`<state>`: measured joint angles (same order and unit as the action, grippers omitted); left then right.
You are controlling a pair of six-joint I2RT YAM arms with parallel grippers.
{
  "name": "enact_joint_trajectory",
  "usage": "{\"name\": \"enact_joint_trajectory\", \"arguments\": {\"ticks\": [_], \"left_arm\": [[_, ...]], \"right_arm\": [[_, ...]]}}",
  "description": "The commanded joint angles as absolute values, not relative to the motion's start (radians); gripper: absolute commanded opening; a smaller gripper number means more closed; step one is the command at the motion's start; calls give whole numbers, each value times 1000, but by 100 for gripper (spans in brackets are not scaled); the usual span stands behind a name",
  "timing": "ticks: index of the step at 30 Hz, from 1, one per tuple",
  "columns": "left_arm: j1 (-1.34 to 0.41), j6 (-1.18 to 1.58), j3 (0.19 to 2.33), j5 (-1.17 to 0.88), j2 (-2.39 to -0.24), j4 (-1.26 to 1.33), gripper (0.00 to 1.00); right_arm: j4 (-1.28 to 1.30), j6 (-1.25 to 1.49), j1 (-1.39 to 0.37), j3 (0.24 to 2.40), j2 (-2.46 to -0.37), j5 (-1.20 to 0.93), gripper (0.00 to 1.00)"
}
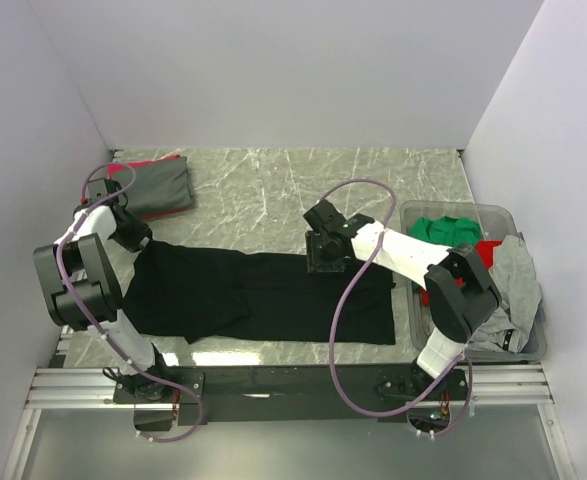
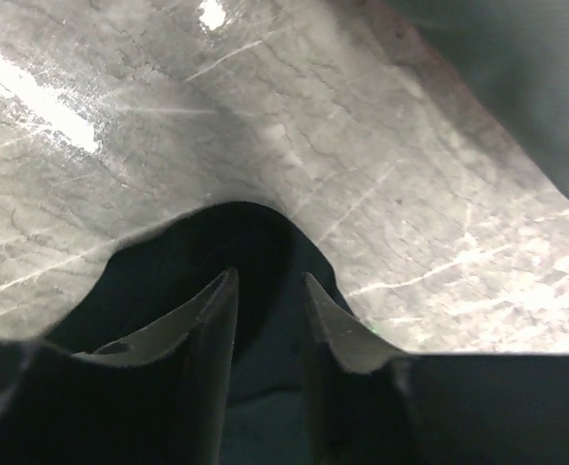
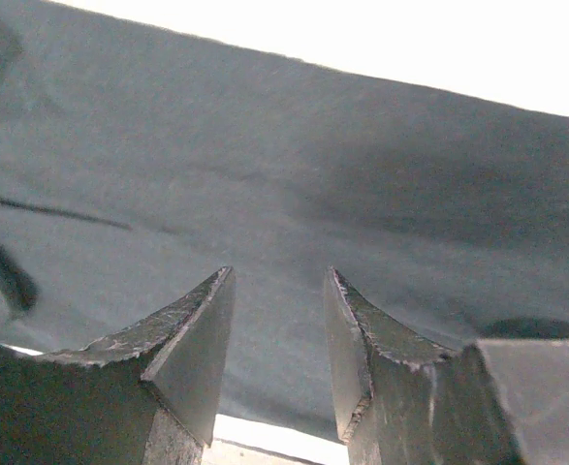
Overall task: Fold and stack the t-shirts
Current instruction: Fold the tshirt
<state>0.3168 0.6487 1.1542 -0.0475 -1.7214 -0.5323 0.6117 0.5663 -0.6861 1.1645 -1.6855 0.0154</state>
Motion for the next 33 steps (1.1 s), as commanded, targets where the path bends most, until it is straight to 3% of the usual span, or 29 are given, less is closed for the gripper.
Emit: {"name": "enact_joint_trajectory", "arguments": {"ticks": [1,8,16,20,25,33], "left_arm": [[321,623,1181,-40,-1733,-491,38],[322,624,1183,-55,-1781,-466,41],[322,641,1166,-95,-1810,-420,35],[324,650,1152,-117,-1827,-397,28],[330,657,1149,-118,-1847,-396,2],[390,644,1140,-94,-1812,-399,0]], "right_arm": [[578,606,-669,1166,-1649,72,49],[592,609,-654,1178,-1669,89,49],[584,604,-629,1183,-1727,92,49],[575,601,-615,1184,-1769,84,49],[591,606,-598,1184,-1813,92,49],[626,632,-572,1175,-1858,95,49]]}}
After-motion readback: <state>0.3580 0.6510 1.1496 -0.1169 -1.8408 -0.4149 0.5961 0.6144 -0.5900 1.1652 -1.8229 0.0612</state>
